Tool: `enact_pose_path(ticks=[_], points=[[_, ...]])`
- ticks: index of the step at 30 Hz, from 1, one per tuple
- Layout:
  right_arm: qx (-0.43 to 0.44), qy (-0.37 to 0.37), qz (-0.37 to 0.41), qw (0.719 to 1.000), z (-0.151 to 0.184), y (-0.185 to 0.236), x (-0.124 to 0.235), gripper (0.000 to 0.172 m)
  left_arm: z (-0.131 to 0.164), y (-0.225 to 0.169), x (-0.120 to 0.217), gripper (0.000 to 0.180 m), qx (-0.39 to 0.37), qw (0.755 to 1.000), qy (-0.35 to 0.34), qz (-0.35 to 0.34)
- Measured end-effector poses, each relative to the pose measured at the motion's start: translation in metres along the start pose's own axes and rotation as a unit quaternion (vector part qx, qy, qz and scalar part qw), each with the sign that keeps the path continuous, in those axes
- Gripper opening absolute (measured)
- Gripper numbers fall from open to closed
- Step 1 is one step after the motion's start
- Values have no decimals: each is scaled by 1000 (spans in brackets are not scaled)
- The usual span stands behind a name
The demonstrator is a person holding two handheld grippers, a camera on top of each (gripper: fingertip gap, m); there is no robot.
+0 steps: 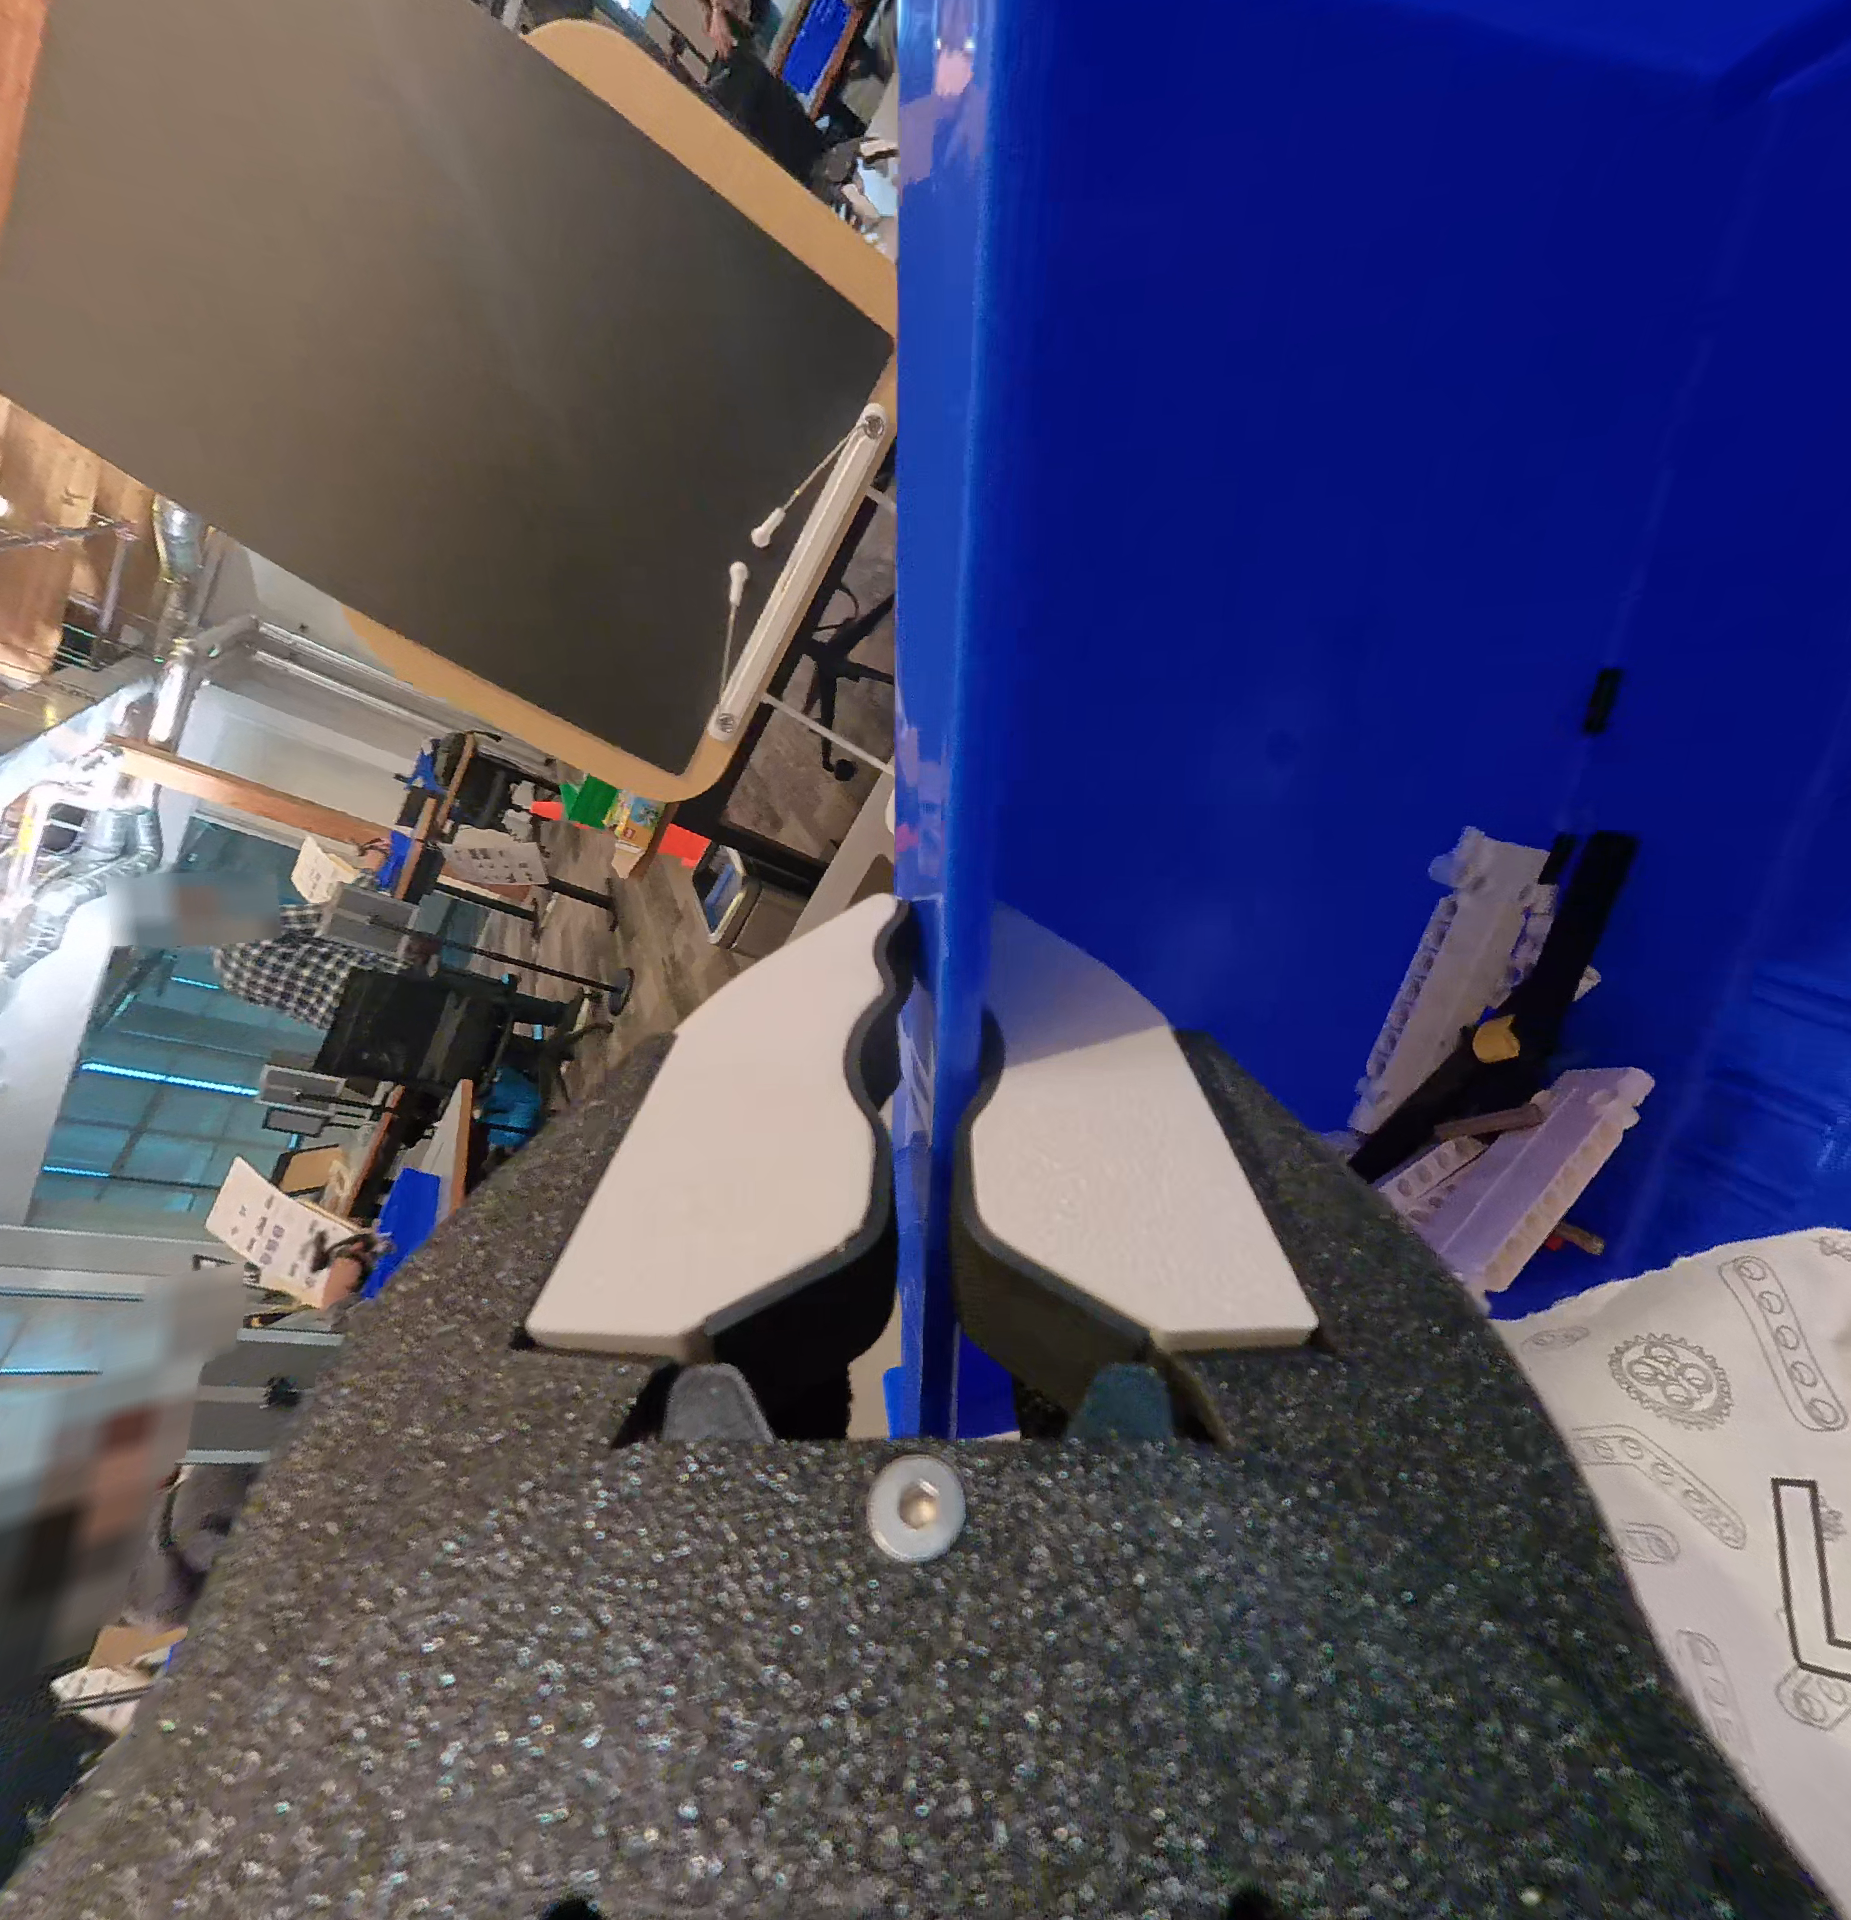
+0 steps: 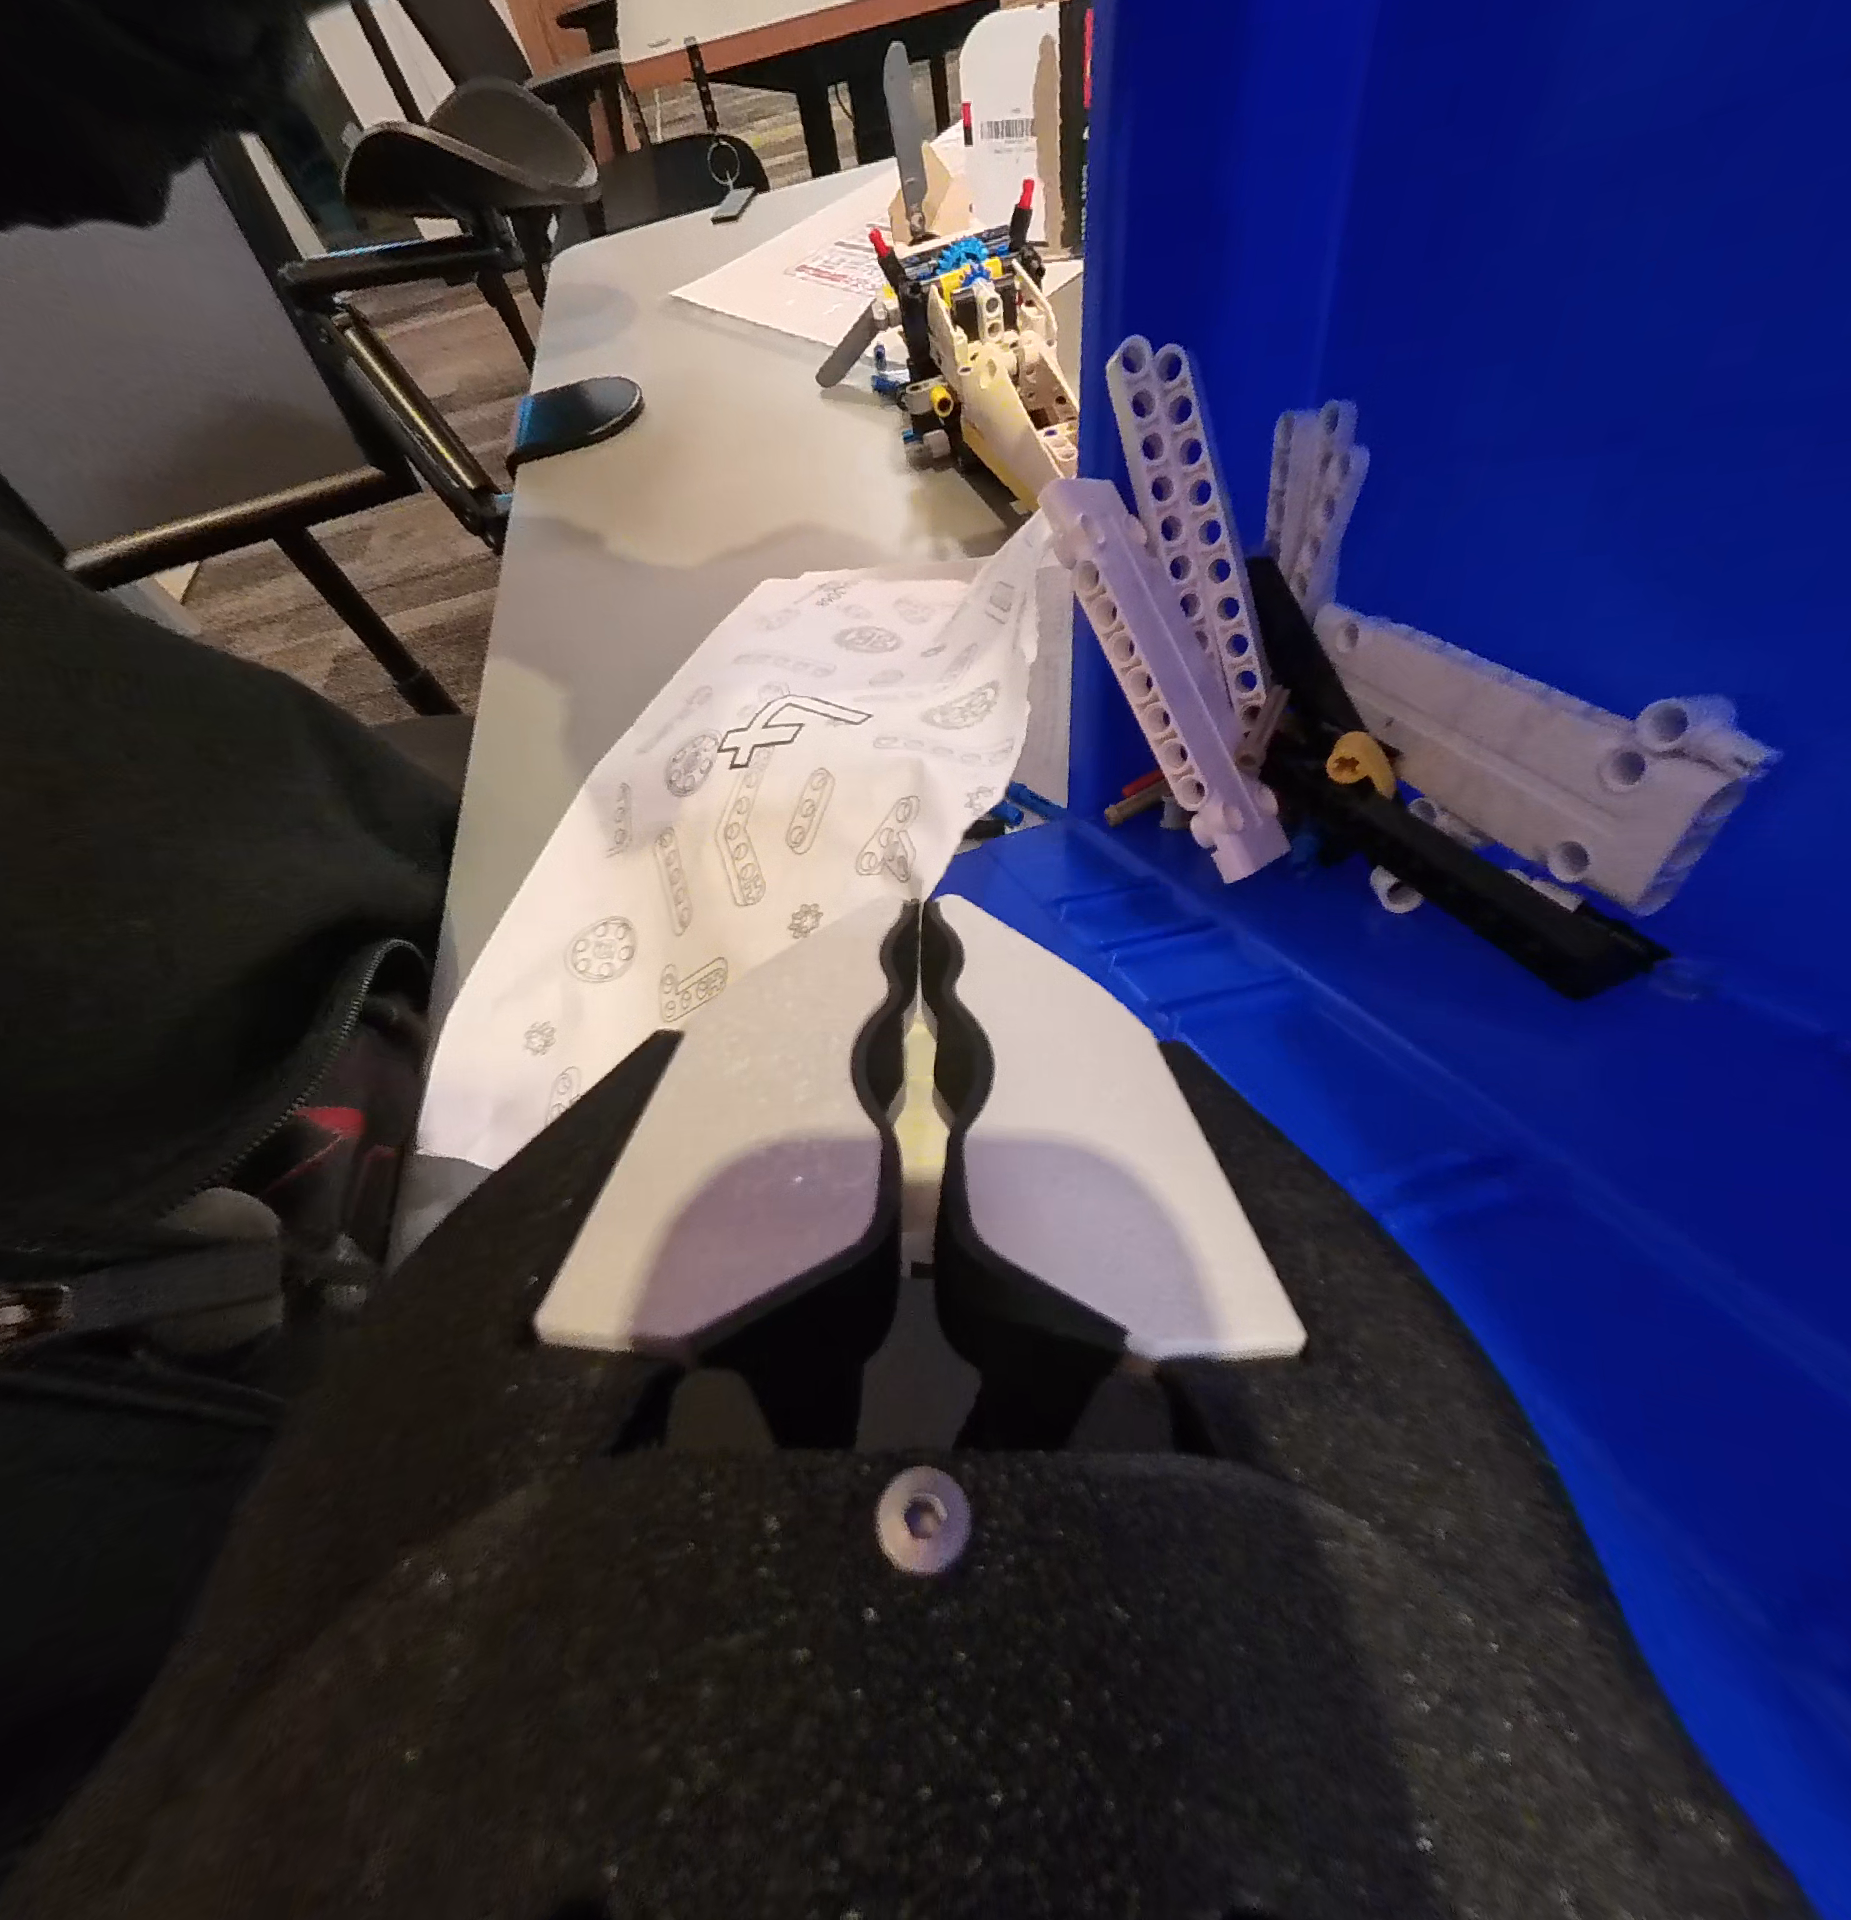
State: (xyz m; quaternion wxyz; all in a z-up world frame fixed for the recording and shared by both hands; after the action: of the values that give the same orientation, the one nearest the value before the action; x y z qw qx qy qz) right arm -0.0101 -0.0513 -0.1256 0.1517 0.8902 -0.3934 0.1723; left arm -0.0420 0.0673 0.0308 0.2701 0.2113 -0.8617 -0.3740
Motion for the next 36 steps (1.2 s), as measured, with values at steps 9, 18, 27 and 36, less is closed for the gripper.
enact_pose_path(ticks=[9, 18, 27, 36], points=[[20, -13, 14, 1000, -11, 8, 4, 0, -12, -3, 5, 6, -21, 998, -16, -51], [36, -11, 26, 999, -10, 9, 4, 0, -25, -14, 6, 7, -45, 998, -21, -41], [61, -12, 37, 997, -10, 8, 6, 0, -32, -12, 5, 7, -32, 998, -44, -37], [69, -16, 35, 997, -11, 12, 5, 0, -37, -18, 6, 7, -49, 998, -46, -19]])
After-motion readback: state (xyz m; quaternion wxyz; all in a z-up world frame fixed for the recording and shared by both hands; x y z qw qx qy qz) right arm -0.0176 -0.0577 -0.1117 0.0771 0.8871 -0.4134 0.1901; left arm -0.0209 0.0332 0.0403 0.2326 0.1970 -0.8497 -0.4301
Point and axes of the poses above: each gripper's, where its closed fingertips meet, x back along the fingers, z out of its underside, y = z × x across the jaws, the point moved 5 cm from there along x, back along the fingers, and after that the axes turned 1 degree about x, right-handed, at the moved point
